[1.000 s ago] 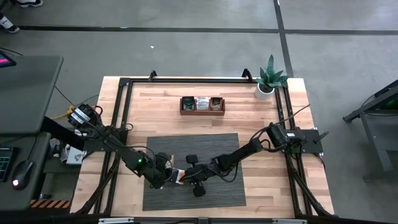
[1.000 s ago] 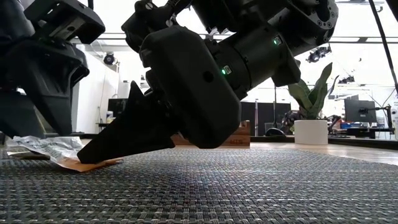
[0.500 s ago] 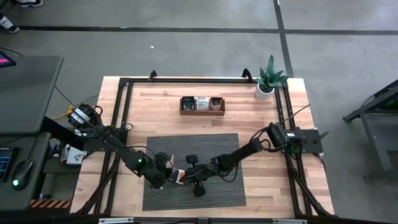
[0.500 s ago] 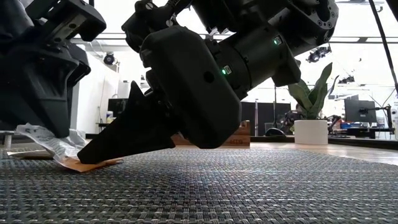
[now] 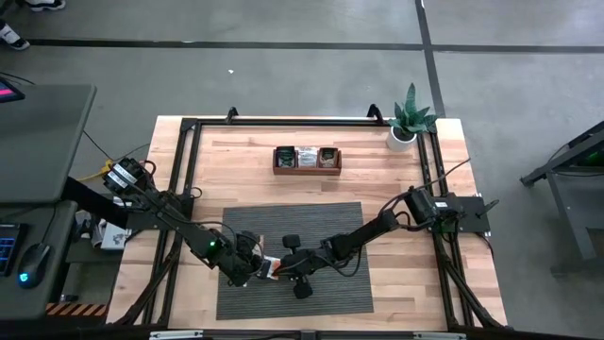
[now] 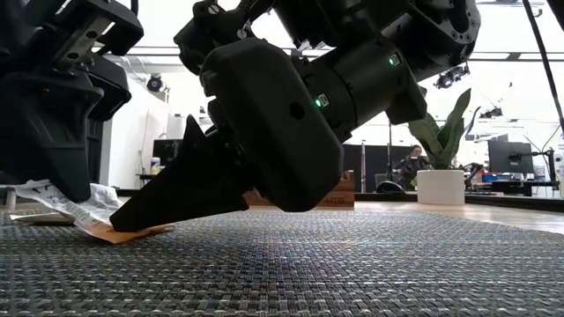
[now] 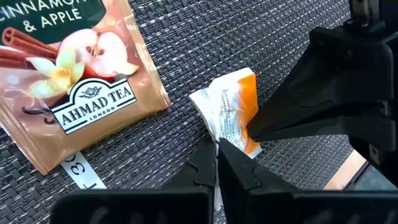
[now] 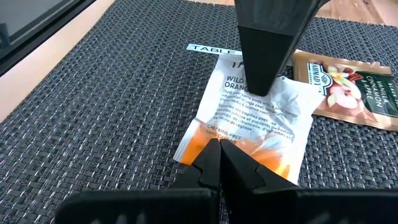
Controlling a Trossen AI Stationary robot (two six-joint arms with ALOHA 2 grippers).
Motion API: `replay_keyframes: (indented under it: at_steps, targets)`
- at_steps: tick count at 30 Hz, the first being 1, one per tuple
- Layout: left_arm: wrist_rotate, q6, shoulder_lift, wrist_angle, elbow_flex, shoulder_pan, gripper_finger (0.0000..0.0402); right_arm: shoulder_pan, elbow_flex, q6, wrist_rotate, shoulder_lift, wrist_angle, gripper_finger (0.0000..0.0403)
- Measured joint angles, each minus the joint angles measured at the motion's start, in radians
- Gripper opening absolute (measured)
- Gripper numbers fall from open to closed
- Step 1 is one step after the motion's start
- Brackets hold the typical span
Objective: Pick & Place Tea
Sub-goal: Put the orange tea bag into the middle compartment of the wooden organizer
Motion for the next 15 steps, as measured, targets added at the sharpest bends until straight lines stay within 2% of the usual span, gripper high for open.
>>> replay_keyframes:
  at_steps: [6, 10, 15]
  targets:
    - [-0.011, 0.008, 0.0, -0.004, 0.0, 0.0, 0.0001, 0.001, -0.005, -0.014, -0.032, -0.054, -0.038, 0.0001]
    - [-0.018, 0.039, 0.0, 0.001, 0.0, -0.001, 0.0001, 0.003, -0.002, -0.027, -0.033, -0.141, -0.098, 0.0001]
    - [-0.019, 0.142, 0.0, -0.005, 0.018, 0.002, 0.0, 0.015, -0.003, -0.029, -0.022, -0.246, -0.332, 0.0001]
